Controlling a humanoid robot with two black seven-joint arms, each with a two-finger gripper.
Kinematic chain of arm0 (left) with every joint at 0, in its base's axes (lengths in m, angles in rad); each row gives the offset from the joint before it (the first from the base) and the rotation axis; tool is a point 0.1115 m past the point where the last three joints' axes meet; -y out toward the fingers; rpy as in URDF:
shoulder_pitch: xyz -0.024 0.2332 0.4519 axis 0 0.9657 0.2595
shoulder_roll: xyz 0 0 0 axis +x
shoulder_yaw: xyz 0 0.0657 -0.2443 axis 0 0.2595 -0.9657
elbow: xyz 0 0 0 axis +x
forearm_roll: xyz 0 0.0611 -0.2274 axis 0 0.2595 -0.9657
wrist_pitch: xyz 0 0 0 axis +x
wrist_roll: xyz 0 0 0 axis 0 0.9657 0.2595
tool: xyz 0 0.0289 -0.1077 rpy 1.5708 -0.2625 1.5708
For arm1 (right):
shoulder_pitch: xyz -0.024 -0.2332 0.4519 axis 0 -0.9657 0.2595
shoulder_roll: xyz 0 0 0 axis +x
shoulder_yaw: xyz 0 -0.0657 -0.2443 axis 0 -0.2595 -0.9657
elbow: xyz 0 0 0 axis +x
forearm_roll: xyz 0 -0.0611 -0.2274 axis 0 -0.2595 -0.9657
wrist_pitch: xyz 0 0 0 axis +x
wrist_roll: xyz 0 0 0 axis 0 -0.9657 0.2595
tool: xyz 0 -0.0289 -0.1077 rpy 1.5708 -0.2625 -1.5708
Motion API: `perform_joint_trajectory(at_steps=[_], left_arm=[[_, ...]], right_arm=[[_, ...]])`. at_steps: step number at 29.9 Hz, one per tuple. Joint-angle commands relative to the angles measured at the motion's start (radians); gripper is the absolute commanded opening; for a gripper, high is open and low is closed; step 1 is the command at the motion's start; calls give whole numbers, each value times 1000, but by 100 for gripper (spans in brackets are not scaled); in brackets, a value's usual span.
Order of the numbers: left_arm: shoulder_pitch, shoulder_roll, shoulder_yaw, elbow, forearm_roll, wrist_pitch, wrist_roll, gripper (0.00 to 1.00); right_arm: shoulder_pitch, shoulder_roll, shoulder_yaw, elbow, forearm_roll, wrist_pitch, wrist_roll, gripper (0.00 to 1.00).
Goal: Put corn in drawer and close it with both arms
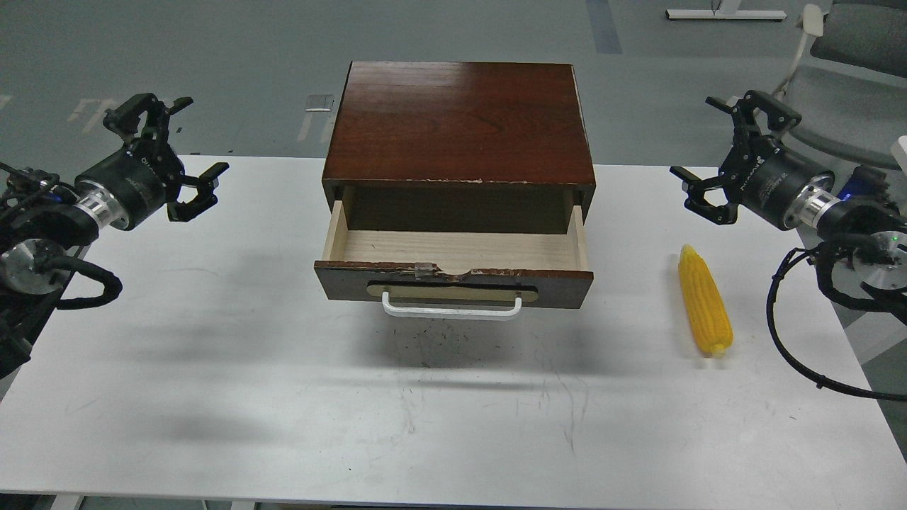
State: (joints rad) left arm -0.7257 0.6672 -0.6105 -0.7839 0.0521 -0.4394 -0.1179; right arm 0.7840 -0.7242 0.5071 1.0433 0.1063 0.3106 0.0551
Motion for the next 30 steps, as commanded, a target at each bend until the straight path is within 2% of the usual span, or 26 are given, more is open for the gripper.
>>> perform_joint_trajectory(at_steps=[1, 23, 30], left_arm=[[0, -1, 0, 0, 0, 1, -2, 100], [8, 0, -2, -3, -1, 19, -3, 100], [8, 9, -3, -3, -1, 21, -2, 100]], right_arm=[[3, 0, -1, 0, 0, -1, 0, 100], [8, -11, -2, 12, 0, -1, 0, 100], [4, -14, -2, 14, 0, 1, -15, 100]])
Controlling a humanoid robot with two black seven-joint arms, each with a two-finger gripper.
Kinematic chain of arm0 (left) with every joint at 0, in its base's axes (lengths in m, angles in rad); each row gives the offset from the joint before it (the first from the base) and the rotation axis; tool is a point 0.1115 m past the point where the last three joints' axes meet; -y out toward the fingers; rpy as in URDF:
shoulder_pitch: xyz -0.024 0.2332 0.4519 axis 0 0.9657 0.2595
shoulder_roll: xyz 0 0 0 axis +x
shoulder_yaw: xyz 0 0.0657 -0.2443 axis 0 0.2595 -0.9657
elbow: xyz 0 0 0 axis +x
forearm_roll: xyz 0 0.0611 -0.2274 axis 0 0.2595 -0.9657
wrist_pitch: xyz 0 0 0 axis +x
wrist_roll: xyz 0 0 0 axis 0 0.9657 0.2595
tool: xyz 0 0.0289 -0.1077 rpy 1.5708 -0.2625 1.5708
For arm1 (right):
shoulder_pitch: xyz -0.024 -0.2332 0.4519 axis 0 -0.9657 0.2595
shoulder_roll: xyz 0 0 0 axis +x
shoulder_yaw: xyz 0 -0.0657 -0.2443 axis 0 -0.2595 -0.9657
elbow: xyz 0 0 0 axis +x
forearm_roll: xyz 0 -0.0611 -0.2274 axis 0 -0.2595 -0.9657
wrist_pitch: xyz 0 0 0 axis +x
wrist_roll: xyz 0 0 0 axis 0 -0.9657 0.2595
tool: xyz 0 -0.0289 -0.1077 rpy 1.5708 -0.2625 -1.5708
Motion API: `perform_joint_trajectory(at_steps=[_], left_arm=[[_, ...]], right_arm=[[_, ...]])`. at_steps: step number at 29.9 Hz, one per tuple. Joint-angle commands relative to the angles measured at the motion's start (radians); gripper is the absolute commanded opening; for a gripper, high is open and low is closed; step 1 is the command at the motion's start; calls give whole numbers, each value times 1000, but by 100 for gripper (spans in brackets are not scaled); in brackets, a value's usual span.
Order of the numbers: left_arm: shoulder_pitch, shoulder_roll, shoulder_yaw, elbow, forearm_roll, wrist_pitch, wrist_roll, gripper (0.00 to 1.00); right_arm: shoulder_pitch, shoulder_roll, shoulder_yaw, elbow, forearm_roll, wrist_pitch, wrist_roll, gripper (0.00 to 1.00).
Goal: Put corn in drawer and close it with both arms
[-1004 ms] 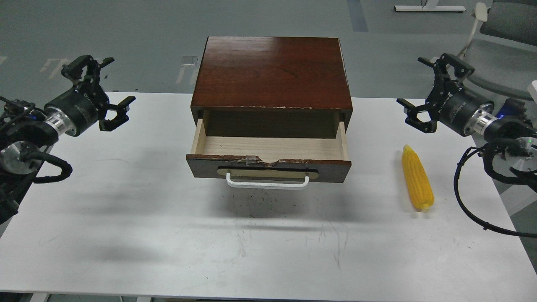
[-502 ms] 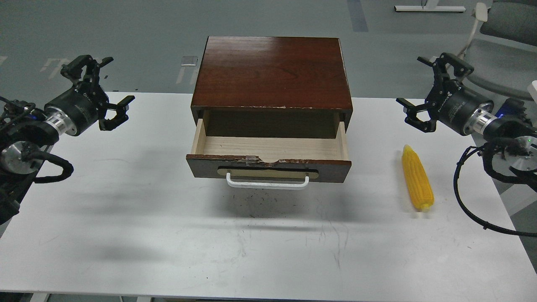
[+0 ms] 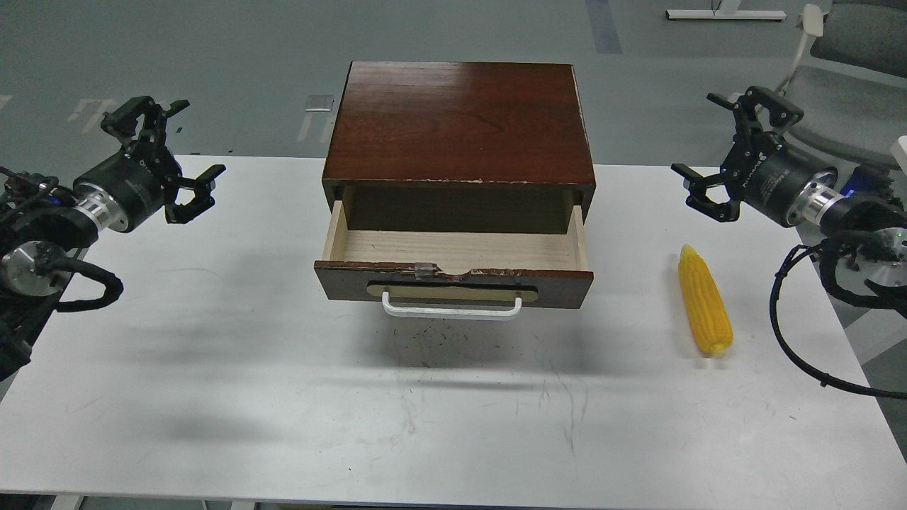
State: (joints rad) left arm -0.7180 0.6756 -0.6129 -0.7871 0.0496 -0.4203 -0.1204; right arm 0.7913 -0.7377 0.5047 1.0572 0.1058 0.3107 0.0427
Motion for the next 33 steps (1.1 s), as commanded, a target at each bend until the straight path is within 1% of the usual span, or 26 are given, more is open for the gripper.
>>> perform_joint_trajectory(at_steps=[1, 9, 11, 12, 14, 15, 16, 18, 19, 21, 25, 27, 28, 30, 33], left_arm=[[-1, 1, 1, 0, 1, 0, 1, 100], [-5, 5, -1, 0, 1, 0, -1, 100], [-3, 5, 1, 0, 1, 0, -1, 100], [-3, 4, 1, 0, 1, 0, -1, 100], [-3, 2, 1, 0, 1, 0, -4, 100], [-3, -1, 1, 0, 1, 0, -5, 100], [-3, -5, 1, 0, 1, 1, -10, 100], [-3, -8, 1, 0, 1, 1, -13, 100], [-1, -13, 1, 0, 1, 1, -13, 100], [-1, -24, 1, 0, 1, 1, -13, 100], [-3, -30, 1, 0, 3, 5, -13, 100], [-5, -31, 1, 0, 4, 9, -13, 100], [-6, -33, 1, 0, 4, 11, -13, 100], [-6, -34, 1, -1, 4, 11, -13, 100], [-5, -39, 1, 0, 4, 11, -15, 100]], right_arm=[[-3, 0, 0, 0, 0, 1, -4, 100], [0, -2, -5, 0, -8, -1, -3, 100], [2, -11, -15, 1, -78, -18, -1, 100], [2, -18, -21, 4, -121, -30, -1, 100], [6, -49, -38, 27, -275, -90, 2, 100], [5, -75, -57, 56, -405, -137, 0, 100], [3, -109, -93, 101, -587, -190, -3, 100], [5, -138, -138, 139, -768, -243, -3, 100], [8, -146, -175, 153, -910, -290, -3, 100], [17, -147, -218, 150, -992, -326, -3, 100], [28, -149, -293, 133, -1065, -329, -3, 100], [55, -141, -375, 77, -1216, -331, -1, 100], [62, -138, -393, 63, -1244, -331, 3, 100], [68, -109, -458, 49, -1267, -329, 5, 99], [72, -82, -497, 44, -1269, -329, -3, 97]])
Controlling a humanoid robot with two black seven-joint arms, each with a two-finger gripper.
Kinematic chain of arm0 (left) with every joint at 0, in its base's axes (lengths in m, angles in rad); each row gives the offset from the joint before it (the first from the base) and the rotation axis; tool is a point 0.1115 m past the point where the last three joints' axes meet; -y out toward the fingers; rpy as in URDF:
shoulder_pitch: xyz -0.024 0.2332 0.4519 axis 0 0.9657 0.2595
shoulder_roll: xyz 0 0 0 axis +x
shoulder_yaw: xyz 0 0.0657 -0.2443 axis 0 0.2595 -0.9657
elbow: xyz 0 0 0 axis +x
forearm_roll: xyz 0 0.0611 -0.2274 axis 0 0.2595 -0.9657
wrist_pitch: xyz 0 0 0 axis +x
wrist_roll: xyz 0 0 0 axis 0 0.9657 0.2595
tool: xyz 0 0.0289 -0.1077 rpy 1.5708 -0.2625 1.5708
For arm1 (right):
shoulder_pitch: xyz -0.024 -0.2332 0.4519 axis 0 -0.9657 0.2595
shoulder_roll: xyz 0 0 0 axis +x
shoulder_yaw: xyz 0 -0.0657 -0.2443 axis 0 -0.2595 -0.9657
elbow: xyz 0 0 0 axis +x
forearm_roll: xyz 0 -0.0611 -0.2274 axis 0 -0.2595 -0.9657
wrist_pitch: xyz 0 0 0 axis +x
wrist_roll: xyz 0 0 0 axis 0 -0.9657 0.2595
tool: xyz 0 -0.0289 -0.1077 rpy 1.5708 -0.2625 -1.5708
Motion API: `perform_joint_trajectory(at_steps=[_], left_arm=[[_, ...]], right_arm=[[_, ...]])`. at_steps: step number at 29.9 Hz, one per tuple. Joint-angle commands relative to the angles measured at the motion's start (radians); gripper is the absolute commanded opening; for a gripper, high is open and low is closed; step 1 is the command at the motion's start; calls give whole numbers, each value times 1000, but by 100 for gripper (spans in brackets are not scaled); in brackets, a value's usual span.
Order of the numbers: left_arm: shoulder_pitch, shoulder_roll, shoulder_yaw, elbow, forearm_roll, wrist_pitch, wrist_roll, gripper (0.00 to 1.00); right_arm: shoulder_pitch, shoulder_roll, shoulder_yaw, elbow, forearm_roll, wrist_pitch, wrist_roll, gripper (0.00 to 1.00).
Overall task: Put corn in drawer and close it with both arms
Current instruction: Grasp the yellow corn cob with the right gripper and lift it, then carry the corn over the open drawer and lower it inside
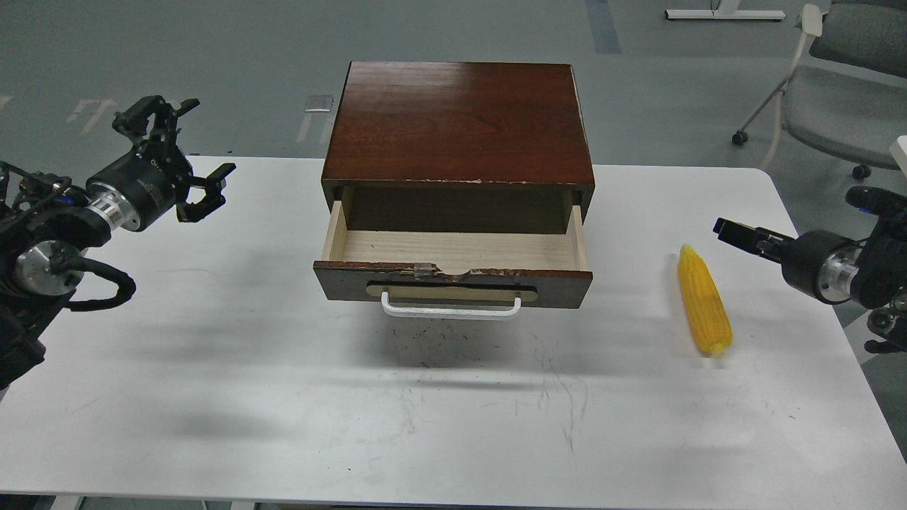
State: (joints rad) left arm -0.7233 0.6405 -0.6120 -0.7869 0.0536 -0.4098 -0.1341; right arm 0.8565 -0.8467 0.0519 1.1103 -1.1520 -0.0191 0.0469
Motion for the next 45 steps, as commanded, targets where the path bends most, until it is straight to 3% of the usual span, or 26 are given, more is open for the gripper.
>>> perform_joint_trajectory(at_steps=[1, 9, 10, 11, 12, 14, 21, 27, 33, 35, 36, 38, 40, 45], left_arm=[[1, -4, 0, 0, 0, 2, -1, 100], [5, -2, -2, 0, -1, 3, -2, 100], [5, -1, -2, 0, -1, 5, -2, 100], [7, -1, -2, 0, -1, 5, -2, 100], [7, -1, -2, 0, -1, 5, -2, 100], [11, 4, -5, 0, -3, 5, -4, 100], [25, 11, -8, 0, -3, 5, -22, 100], [24, 11, -11, 0, -3, 6, -22, 100], [24, 13, -9, 0, -3, 6, -22, 100], [24, 18, -9, 0, -1, 6, -22, 100], [24, 21, -9, 0, -1, 6, -22, 100], [24, 25, -9, 0, -1, 6, -22, 100], [22, 28, -11, 0, -1, 6, -22, 100], [22, 31, -9, 0, -1, 6, -22, 100]], right_arm=[[7, 34, -49, -12, -12, 1, -8, 97], [-2, 100, -104, -70, -14, -10, -10, 89], [-5, 109, -106, -75, -14, -10, -10, 85], [-8, 118, -107, -84, -14, -10, -10, 74], [-8, 118, -107, -84, -14, -10, -10, 74], [-11, 132, -110, -89, -14, -10, -10, 55], [-1, 169, -148, -86, -14, -10, -10, 15], [50, 158, -144, -76, -5, -15, 13, 11], [269, 80, -148, -26, -20, -48, 106, 9], [366, 61, -153, -18, -31, -53, 175, 9], [433, 55, -153, -18, -79, -53, 232, 9], [493, 57, -152, -18, -156, -54, 292, 9], [590, 64, -144, -15, -309, -58, 381, 9], [670, 154, -148, 11, -495, -123, 442, 9]])
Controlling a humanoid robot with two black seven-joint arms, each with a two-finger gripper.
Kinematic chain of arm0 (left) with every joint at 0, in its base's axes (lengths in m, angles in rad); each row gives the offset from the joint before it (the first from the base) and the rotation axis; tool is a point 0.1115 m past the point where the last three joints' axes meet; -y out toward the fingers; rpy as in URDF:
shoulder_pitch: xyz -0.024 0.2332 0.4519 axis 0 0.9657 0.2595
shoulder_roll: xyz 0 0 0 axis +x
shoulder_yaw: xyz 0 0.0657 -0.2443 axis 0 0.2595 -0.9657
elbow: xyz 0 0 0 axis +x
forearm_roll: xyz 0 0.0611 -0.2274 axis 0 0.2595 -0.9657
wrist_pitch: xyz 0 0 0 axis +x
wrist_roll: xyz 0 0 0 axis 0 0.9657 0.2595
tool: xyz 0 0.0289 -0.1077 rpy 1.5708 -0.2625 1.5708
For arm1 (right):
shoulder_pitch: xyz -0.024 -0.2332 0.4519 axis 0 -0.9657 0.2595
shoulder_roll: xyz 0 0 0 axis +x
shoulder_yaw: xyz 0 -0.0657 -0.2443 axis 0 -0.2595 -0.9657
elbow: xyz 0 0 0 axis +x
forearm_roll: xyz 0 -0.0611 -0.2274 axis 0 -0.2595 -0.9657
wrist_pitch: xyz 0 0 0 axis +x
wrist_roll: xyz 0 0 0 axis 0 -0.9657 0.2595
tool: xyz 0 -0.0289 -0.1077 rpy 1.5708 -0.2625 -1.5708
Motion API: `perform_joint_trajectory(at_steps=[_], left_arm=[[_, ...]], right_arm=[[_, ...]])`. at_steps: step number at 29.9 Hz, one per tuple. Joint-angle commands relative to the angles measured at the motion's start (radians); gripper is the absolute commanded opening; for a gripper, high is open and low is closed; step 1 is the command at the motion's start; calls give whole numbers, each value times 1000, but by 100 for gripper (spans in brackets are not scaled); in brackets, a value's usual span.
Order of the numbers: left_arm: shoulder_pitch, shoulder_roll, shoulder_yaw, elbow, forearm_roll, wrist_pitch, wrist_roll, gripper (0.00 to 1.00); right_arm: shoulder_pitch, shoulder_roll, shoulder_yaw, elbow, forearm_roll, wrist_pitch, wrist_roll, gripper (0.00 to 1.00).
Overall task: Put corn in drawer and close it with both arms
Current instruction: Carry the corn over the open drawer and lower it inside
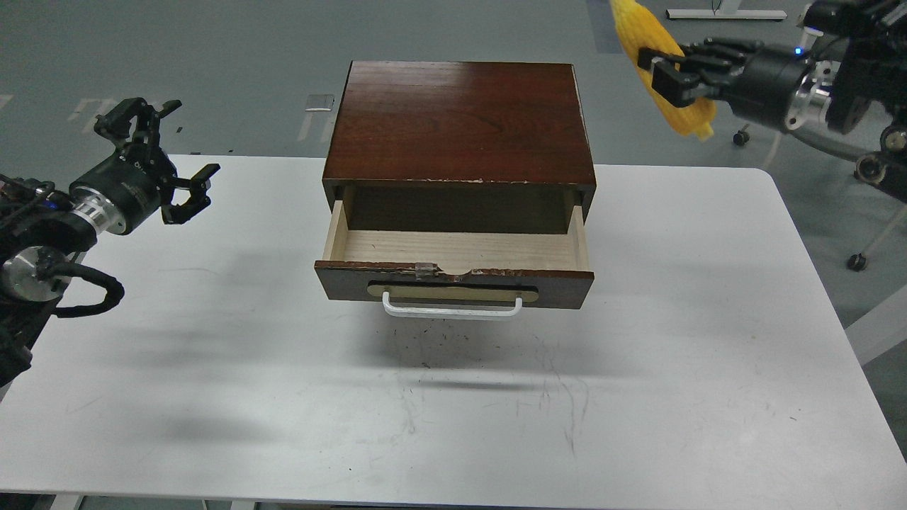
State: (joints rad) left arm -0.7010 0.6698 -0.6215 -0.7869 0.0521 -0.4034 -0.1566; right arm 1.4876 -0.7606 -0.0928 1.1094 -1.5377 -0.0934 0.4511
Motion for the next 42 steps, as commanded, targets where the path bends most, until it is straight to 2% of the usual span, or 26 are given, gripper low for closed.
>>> perform_joint_trajectory(at_steps=[1, 3, 8, 16, 24, 27, 30, 31, 32, 34, 35, 42], left_arm=[[0, 4, 0, 0, 0, 0, 0, 100], [0, 11, 0, 0, -1, 1, 0, 100], [0, 25, 2, 0, 0, 26, 2, 100], [5, 44, 3, 0, -1, 26, 2, 100], [5, 42, 3, -2, -1, 28, 2, 100], [5, 42, 2, -2, -1, 28, 2, 100], [5, 44, 0, -2, -3, 28, 2, 100], [5, 44, 0, 0, -3, 28, 2, 100], [5, 44, 0, 0, -3, 28, 2, 100], [5, 45, 0, 0, -3, 29, 2, 100], [5, 47, 0, 0, -3, 29, 2, 100], [5, 47, 0, -2, -3, 32, 3, 100]], right_arm=[[40, 89, -4, 12, -134, -64, 38, 9], [39, 173, -8, 13, -250, -124, 38, 9], [11, 265, -13, 30, -409, -157, 38, 9], [-44, 287, -93, 43, -421, -157, 38, 14], [-102, 314, -97, 60, -421, -157, 38, 25], [-118, 328, -99, 50, -421, -157, 38, 33], [-141, 331, -97, 44, -421, -157, 38, 48], [-144, 333, -96, 41, -421, -158, 38, 59], [-144, 333, -96, 41, -421, -158, 38, 59], [-150, 336, -94, 41, -418, -160, 38, 88], [-150, 336, -94, 41, -418, -164, 38, 93], [-150, 334, -93, 41, -415, -166, 38, 96]])
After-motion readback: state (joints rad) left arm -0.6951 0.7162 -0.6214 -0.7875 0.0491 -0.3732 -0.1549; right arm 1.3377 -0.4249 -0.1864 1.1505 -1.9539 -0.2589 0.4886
